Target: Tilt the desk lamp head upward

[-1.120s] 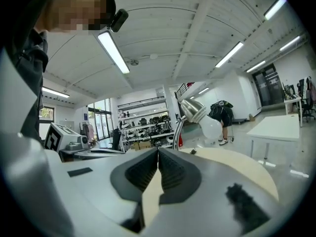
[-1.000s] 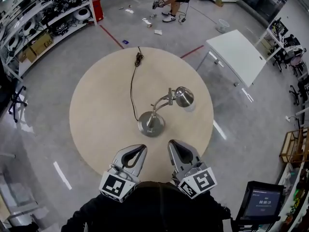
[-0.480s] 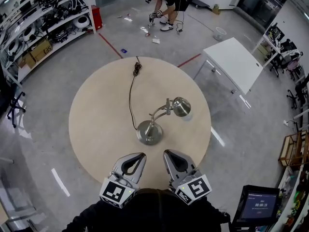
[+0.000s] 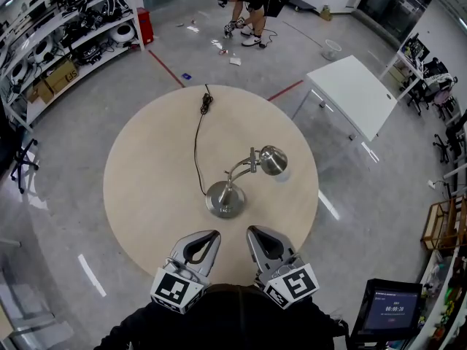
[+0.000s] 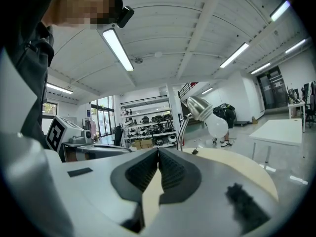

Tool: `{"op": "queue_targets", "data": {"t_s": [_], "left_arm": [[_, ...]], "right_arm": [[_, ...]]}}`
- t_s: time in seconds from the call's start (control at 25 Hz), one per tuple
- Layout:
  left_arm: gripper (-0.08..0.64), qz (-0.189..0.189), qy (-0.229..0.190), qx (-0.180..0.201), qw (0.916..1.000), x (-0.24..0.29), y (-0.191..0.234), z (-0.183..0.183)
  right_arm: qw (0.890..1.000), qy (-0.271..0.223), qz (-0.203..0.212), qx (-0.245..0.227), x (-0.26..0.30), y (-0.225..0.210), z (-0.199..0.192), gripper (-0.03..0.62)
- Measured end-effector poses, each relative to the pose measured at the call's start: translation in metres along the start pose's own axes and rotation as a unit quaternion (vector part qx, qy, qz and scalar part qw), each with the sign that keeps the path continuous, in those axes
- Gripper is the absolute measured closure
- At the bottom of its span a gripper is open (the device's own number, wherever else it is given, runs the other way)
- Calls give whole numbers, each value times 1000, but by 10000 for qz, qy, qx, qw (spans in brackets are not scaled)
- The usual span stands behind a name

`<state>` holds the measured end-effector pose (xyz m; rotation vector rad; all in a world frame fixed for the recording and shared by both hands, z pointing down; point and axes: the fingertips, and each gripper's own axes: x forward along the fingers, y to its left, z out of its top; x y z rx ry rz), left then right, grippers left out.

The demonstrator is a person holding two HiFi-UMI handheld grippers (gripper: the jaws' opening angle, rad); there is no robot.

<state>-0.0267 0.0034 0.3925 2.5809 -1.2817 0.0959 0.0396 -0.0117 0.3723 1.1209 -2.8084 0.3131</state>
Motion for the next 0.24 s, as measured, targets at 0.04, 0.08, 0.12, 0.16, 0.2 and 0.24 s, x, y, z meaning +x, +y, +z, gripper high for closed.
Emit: {"op": "queue_targets", "data": {"t_s": [0.04, 0.08, 0.12, 0.16, 0.2, 0.24], "left_arm": [[546, -17, 34, -79, 10000, 0, -2, -1], [546, -19, 65, -145, 9999, 0, -3, -2], [546, -14, 81, -176, 9998, 0, -3, -2], [546, -5, 85, -182, 9998, 0, -3, -3], [546, 7, 83, -172, 9998, 0, -2, -3], [546, 21, 76, -155, 9998, 0, -2, -4]], "right_arm": [[10000, -3, 1, -10, 0, 0, -1, 588], [10000, -8, -1, -18, 0, -1, -1, 588], [10000, -13, -3, -23, 0, -1, -1, 588], [10000, -17, -5, -24, 0, -1, 0, 588], [10000, -21, -6, -25, -1, -1, 0, 588], [10000, -26, -8, -25, -1, -1, 1, 588]]}}
